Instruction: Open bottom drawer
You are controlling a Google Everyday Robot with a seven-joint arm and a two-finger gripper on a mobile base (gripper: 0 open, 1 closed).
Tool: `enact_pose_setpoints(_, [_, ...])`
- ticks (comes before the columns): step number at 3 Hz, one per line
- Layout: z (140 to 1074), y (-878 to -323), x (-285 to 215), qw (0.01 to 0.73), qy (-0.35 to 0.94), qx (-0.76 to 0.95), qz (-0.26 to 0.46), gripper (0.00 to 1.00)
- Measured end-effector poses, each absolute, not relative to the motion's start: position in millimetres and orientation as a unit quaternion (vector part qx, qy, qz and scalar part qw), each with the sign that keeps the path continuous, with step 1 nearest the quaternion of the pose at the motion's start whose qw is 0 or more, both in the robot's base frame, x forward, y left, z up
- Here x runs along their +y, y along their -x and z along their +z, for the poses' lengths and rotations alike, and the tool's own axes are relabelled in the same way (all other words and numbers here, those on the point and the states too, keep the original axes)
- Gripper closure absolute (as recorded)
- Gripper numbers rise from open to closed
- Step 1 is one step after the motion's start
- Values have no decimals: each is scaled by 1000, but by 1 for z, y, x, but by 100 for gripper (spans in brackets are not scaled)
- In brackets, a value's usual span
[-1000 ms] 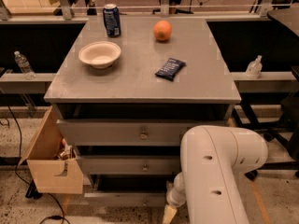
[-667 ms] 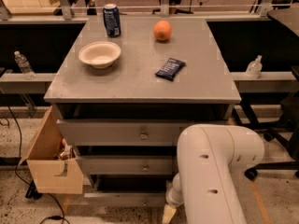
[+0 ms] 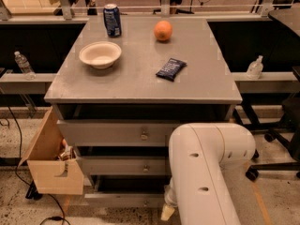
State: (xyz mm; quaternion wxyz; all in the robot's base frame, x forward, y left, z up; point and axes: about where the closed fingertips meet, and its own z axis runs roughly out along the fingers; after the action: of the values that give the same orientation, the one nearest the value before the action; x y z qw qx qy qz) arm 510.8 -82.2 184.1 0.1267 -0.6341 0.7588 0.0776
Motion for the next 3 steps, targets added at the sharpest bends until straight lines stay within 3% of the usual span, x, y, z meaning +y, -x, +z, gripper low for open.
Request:
enact_pose_setpoints(1, [180,-511,-83,125,634,759,81,49])
enact_pose_setpoints(3, [184,-501,-82,136,627,762,91,95])
